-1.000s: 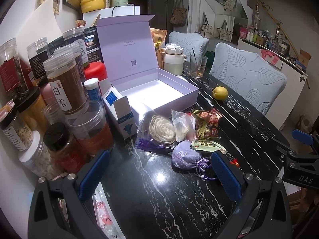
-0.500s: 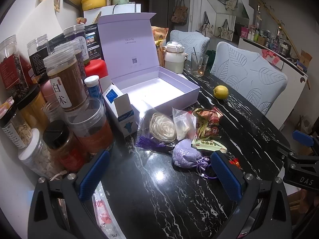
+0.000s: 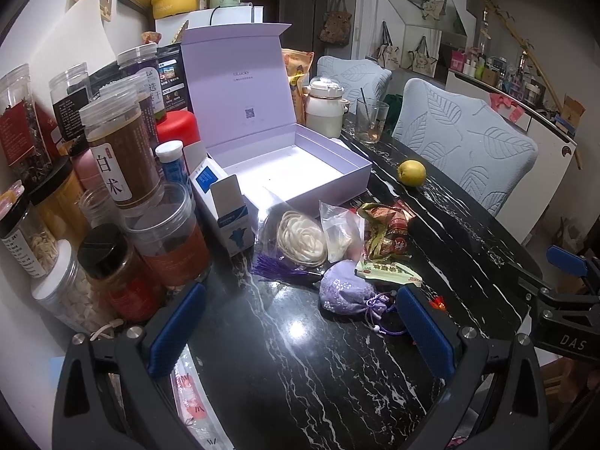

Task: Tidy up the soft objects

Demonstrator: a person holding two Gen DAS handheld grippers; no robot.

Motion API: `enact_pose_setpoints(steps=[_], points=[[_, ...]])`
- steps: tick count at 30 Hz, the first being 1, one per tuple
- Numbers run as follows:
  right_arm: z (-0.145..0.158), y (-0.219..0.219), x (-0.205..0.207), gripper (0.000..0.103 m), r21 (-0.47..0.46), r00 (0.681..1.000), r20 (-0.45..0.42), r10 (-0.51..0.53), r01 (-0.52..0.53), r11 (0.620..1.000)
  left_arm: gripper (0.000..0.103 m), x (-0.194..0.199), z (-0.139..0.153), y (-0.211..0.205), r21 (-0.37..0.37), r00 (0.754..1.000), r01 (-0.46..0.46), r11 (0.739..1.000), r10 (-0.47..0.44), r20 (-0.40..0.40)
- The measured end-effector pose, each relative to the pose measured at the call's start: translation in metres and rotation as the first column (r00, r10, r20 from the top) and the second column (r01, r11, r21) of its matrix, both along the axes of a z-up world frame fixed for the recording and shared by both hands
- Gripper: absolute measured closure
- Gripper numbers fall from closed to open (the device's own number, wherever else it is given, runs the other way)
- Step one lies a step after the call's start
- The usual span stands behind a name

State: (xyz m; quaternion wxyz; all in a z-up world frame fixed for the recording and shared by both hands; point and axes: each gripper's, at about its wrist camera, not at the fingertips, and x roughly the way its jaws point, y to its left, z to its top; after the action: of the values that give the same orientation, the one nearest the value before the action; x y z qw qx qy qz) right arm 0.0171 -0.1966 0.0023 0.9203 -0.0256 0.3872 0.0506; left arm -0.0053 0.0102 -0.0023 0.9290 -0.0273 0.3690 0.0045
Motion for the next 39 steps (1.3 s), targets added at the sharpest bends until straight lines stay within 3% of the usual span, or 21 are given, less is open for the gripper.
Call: enact_pose_setpoints(steps=[17,25,32,39], points=[[-0.004,0.000,-0.003,0.000,0.024,1.000,-0.010,0.011,-0.011,1.000,0.000,-0.002,-0.003,0.000,-0.013,1.000,-0.002,1.000,0.002,-0.027],[-0.014,-0.009,-0.002,0.000,0.054,0.999,-0.029,0.029,-0.028,0.998,0.000,-0.001,-0.004,-0.004,-0.003,1.000,0.012,1.000,-0.012,-0.023],[-0.024,-0.008,0.001,0.000,0.048,0.996,-0.055,0.073,-0.070,0.996,0.000,0.003,-0.016,-0.005,-0.010,0.998,0.006,1.000,-0.007,-0.064],[-0.046,-0.004,0.012,0.000,0.062,0.986,-0.118,0.116,-0.109,0.992,0.000,0.001,-0.030,-0.004,-0.017,0.998,-0.007,1.000,0.006,-0.066]])
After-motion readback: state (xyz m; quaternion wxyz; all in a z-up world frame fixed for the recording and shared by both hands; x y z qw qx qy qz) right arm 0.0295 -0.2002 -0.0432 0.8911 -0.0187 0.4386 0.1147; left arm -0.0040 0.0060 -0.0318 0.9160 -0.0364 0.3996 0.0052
